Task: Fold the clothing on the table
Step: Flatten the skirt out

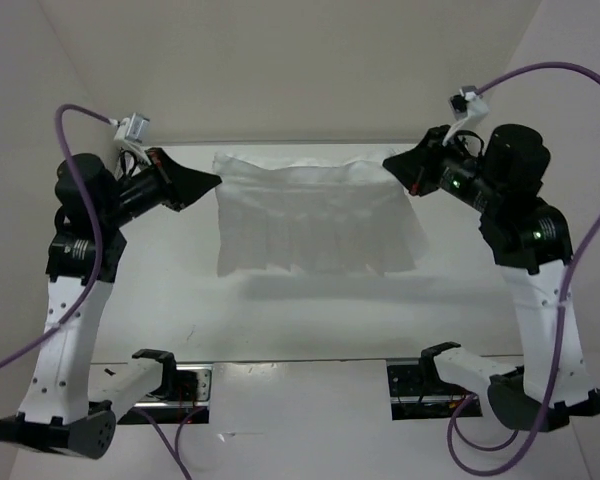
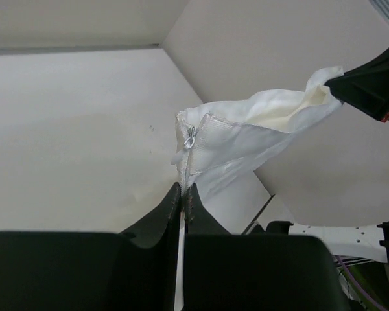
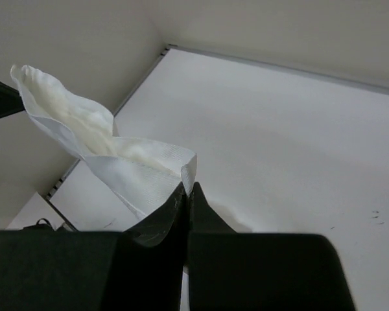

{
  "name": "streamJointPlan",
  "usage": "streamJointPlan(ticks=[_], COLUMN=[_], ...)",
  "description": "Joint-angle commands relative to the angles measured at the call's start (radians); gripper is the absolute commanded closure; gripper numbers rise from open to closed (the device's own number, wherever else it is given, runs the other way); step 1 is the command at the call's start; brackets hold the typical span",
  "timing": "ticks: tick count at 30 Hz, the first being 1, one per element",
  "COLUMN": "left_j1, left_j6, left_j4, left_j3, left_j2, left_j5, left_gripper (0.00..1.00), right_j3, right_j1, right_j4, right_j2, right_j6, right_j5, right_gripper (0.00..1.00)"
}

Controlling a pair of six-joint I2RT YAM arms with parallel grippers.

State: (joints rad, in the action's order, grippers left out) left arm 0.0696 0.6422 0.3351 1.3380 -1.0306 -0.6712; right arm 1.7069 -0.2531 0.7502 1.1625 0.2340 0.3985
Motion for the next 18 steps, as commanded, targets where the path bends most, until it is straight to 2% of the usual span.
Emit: streamJointPlan(ticks=[1, 7, 9, 11, 15, 18], left_j1=[-0.008, -0.017, -0.030, -0.042, -0.066, -0.088], left_j6=[0.008, -0.032, -0.042, -0.055, -0.064, -0.064], left_j4=[-0.048, -0.036, -0.047, -0.025, 0.033, 0.042], left_j3=[0.013, 0.137, 0.208, 0.353, 0.576, 0.628], left_j2=[0.030, -0.244, -0.348, -0.448, -0.568, -0.589], left_j5=[-0.016, -0.001, 0.012, 0.012, -0.008, -0.018], left_gripper=[1.00, 1.00, 1.00, 1.00, 1.00, 1.00], right_j3=[0.008, 0.078, 0.182, 0.285, 0.432, 0.497], right_j1=[-0.006, -0.006, -0.006, -0.006, -0.006, -0.006], right_j4=[0.044, 0.035, 0.046, 0.046, 0.046, 0.070], right_j2=[-0.030, 0.170, 0.274, 0.356, 0.414, 0.434], right_j6=[-0.007, -0.007, -0.007, -0.016, -0.057, -0.078], right_j5=[-0.065, -0.180, -0.226, -0.274, -0.308, -0.332], right_gripper=[1.00, 1.00, 1.00, 1.00, 1.00, 1.00])
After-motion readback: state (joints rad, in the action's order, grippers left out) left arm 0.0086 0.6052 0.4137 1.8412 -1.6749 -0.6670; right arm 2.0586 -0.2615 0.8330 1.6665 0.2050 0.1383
